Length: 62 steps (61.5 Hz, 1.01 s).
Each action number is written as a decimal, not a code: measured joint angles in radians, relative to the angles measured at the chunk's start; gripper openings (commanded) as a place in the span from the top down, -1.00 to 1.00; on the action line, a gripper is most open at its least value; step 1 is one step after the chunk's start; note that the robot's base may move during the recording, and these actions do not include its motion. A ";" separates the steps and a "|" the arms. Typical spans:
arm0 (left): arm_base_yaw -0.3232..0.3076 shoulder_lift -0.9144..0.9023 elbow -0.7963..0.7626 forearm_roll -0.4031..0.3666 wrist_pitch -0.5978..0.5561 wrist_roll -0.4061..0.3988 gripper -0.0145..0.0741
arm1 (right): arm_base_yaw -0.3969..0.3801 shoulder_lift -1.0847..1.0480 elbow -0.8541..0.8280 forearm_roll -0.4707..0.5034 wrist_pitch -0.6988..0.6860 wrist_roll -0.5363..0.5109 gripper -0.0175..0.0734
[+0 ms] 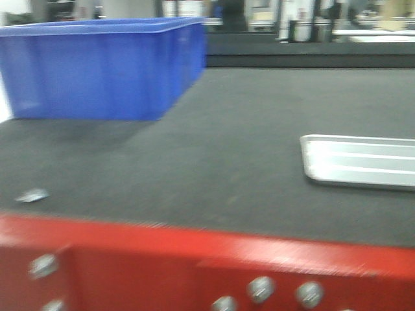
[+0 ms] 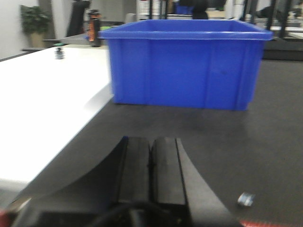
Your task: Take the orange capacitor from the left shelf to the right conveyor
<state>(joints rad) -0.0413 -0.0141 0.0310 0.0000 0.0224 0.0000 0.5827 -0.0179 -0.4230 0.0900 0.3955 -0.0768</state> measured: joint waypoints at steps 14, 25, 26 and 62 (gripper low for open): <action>0.000 0.000 0.000 0.000 0.000 0.000 0.91 | 0.000 0.000 0.000 0.000 0.000 0.000 0.49; 0.000 0.000 0.000 0.000 0.000 0.000 0.91 | 0.000 0.000 0.000 0.000 0.000 0.000 0.49; 0.000 0.000 0.000 0.000 0.000 0.000 0.91 | 0.000 0.000 0.000 0.000 0.000 0.000 0.49; 0.000 0.000 0.000 0.000 0.000 0.000 0.91 | 0.000 0.000 0.000 0.000 0.000 0.000 0.49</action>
<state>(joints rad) -0.0413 -0.0141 0.0310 0.0000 0.0224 0.0000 0.5827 -0.0179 -0.4230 0.0900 0.3955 -0.0768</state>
